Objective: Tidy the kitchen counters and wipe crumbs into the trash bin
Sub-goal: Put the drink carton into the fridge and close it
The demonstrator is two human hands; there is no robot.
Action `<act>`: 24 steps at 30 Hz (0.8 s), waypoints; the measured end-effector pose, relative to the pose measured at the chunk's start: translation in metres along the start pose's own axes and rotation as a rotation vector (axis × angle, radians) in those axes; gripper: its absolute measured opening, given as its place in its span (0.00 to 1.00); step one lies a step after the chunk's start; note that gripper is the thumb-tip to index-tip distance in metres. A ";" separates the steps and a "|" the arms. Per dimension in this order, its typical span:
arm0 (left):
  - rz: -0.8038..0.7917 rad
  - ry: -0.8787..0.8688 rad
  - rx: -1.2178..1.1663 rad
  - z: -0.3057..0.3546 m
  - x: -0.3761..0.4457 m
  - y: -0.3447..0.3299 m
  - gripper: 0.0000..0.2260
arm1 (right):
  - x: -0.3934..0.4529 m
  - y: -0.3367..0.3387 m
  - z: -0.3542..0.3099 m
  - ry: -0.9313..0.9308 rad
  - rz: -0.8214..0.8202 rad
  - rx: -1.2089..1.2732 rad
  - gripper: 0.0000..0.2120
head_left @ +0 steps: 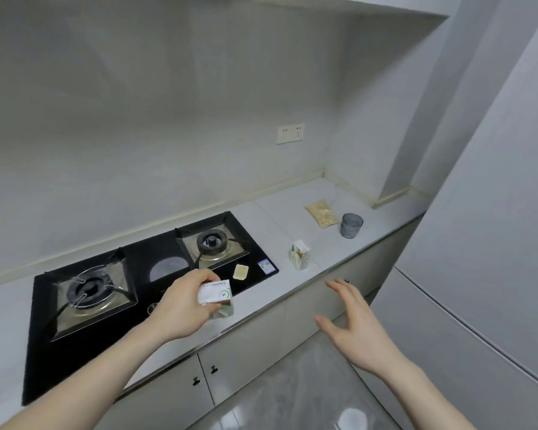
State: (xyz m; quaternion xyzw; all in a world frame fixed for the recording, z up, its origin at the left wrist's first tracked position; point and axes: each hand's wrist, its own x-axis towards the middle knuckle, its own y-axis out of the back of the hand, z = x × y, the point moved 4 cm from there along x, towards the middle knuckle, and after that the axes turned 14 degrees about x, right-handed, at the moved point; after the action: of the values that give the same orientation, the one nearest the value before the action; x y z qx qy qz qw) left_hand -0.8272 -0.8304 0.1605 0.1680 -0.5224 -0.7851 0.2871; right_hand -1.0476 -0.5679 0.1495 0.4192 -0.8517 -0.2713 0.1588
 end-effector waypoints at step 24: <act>-0.065 0.160 0.034 0.046 0.277 -0.118 0.15 | 0.282 -0.001 0.158 -0.267 -0.233 0.040 0.31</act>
State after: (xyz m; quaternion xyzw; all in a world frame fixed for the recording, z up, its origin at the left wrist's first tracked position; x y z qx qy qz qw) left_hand -1.1009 -0.9364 0.0802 0.2519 -0.5054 -0.7690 0.2996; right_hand -1.2943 -0.7418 0.0345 0.4786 -0.8160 -0.3243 0.0034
